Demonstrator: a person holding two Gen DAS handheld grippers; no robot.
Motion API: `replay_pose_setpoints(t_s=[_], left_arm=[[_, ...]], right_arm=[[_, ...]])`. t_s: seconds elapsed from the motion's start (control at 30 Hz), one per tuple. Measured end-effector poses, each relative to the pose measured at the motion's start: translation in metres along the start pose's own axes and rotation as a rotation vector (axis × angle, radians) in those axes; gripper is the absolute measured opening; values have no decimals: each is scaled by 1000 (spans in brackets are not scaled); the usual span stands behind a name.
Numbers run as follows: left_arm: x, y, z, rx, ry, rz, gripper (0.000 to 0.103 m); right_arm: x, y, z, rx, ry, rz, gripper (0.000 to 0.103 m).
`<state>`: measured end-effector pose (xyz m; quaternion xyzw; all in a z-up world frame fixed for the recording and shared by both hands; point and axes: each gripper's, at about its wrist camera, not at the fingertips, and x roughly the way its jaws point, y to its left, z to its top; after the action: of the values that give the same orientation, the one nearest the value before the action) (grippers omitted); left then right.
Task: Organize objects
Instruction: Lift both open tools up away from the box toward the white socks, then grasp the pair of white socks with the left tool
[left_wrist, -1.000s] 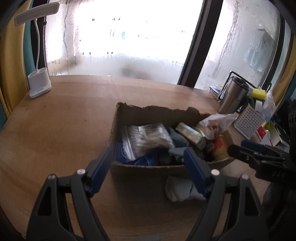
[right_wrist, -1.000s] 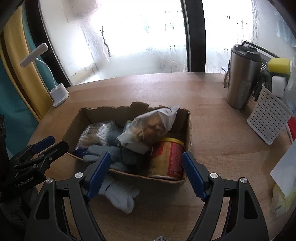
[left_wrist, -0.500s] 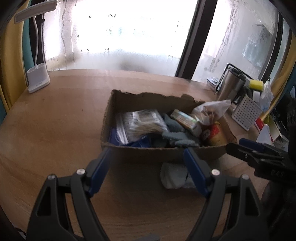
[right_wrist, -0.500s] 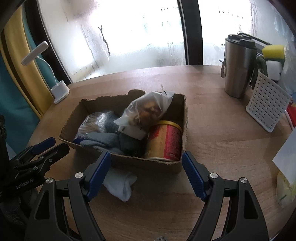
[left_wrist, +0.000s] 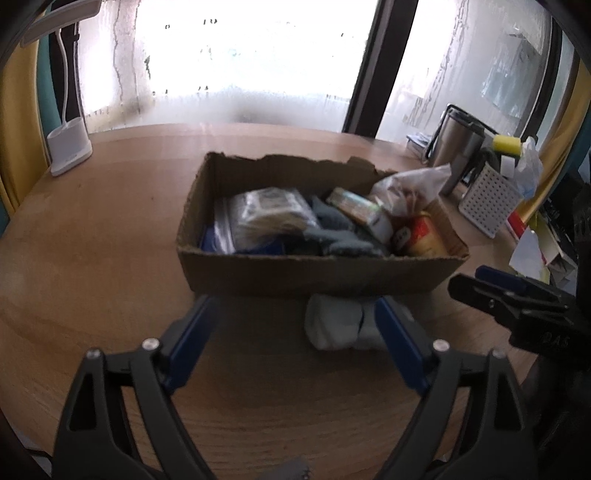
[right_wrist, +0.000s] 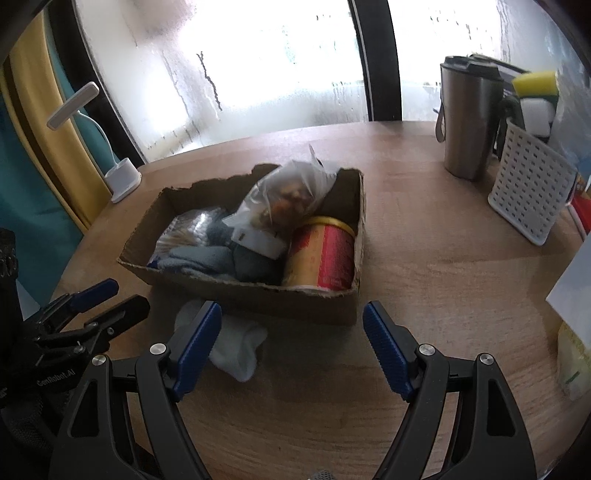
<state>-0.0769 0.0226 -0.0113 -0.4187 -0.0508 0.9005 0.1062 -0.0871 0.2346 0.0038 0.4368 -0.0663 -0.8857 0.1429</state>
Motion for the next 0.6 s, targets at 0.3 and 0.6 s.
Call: replay_pose_setpoints(t_s=[0.3, 0.6], left_arm=[[9, -13, -11, 2, 40, -25, 91], [19, -28, -17, 19, 70, -25, 91]], right_arm=[[1, -10, -12, 1, 23, 2, 82], [3, -22, -18, 14, 32, 7, 82]])
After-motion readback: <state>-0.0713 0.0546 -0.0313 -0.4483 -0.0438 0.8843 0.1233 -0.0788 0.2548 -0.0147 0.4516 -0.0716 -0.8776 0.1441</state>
